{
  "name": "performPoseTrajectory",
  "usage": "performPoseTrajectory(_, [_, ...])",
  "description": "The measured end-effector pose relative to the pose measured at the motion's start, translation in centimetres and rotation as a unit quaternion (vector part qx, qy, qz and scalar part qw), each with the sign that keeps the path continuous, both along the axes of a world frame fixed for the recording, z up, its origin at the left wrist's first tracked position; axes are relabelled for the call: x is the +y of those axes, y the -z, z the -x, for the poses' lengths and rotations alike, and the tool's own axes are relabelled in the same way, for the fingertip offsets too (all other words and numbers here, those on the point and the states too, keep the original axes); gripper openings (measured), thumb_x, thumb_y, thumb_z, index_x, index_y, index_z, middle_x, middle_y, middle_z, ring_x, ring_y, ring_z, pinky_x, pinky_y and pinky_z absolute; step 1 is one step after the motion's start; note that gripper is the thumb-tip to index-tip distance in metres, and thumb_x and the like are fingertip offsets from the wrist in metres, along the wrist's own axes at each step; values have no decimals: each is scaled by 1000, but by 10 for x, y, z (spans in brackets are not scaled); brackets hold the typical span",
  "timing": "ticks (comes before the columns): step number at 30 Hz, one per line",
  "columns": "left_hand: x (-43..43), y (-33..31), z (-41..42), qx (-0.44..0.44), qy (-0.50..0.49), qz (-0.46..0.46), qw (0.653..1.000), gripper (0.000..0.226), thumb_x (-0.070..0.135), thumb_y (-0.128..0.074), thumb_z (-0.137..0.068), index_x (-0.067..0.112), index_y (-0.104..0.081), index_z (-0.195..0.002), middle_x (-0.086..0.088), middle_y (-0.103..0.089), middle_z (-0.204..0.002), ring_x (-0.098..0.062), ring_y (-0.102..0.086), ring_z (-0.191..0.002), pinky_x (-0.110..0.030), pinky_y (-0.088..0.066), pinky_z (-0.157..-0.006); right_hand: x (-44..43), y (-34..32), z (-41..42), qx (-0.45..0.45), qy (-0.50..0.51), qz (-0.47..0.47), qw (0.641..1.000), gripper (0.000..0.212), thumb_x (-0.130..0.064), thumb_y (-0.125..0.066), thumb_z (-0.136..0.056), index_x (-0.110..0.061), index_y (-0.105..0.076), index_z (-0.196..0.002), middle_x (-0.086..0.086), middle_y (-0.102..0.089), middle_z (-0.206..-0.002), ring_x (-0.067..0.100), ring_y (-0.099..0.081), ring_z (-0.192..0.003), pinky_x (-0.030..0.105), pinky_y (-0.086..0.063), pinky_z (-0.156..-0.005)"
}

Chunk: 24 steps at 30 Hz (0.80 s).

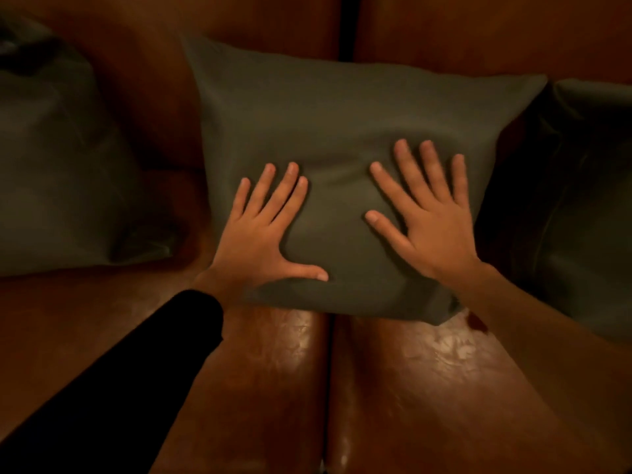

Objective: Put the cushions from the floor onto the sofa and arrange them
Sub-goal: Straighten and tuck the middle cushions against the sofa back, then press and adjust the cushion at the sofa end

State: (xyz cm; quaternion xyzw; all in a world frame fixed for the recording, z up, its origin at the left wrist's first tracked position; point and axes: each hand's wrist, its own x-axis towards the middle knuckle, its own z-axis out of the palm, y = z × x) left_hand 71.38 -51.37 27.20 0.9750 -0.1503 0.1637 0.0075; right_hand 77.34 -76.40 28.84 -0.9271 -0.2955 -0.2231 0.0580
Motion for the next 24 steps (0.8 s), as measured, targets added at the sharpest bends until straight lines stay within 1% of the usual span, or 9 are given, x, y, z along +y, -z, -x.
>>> performPoseTrajectory(2, [-8,-10,3,-25,-4,23,999,113,89,-39,-69,6,-27,-145,-11,-27,-152,-33,-20,-142,-51,-9,-115,1,-8,4,3,35,-42,999,55,-53,-32,-99,-24,-33,-146,10,-29,-153,32,-19,-143,53,-6,-115])
performPoseTrajectory(5, [-31,-33,-12,-74,9,66,995,104,81,-43,-77,1,-31,-142,-17,-35,-148,-34,-22,-140,-52,-10,-115,30,-27,2,-27,15,-60,998,52,-46,-34,-99,-18,-40,-143,10,-36,-150,35,-25,-141,55,-8,-113])
performPoseTrajectory(7, [-40,-43,-31,-56,32,56,996,102,80,-40,-79,2,-32,-144,-15,-34,-150,-32,-22,-141,-51,-7,-115,47,-35,-12,-28,-16,-41,999,52,-44,-35,-99,-16,-42,-142,6,-40,-149,33,-29,-140,55,-10,-113])
performPoseTrajectory(9, [-36,-44,-43,-14,11,47,999,106,85,-36,-74,9,-30,-147,-12,-28,-154,-31,-19,-144,-47,-4,-116,43,-34,-27,-9,-2,-9,1000,53,-50,-34,-98,-23,-43,-142,4,-39,-150,32,-29,-141,59,-11,-111])
performPoseTrajectory(12, [-17,-36,-36,48,-83,71,993,117,94,-33,-62,20,-18,-151,-10,-13,-159,-31,-7,-146,-49,2,-115,16,-26,-32,67,85,7,994,58,-65,-25,-93,-42,-28,-145,1,-22,-157,32,-15,-145,64,-3,-110])
performPoseTrajectory(15, [-8,-36,-27,96,-145,90,980,126,97,-31,-54,23,-3,-152,-8,1,-161,-29,4,-147,-53,5,-115,8,-29,-26,152,138,-6,979,67,-75,-17,-85,-48,-10,-146,-3,-3,-161,28,3,-147,65,5,-109])
performPoseTrajectory(17, [-4,-42,-24,123,-169,98,973,128,97,-31,-52,25,6,-152,-3,8,-161,-28,10,-147,-53,8,-114,13,-39,-23,176,139,-15,974,68,-76,-16,-84,-49,-8,-146,-4,1,-161,28,7,-147,65,8,-109])
performPoseTrajectory(21, [9,-61,-7,125,-134,110,977,121,93,-30,-59,22,2,-152,-2,4,-161,-28,8,-147,-55,5,-113,23,-59,-5,154,147,-56,975,69,-70,-21,-88,-38,-17,-149,2,-8,-160,31,3,-147,64,9,-109])
performPoseTrajectory(24, [29,-81,11,96,-124,119,980,107,83,-34,-71,17,-12,-152,-6,-10,-160,-27,-2,-147,-54,0,-114,49,-75,10,99,57,-62,991,67,-60,-30,-93,-22,-31,-147,5,-26,-156,27,-15,-146,56,-1,-113])
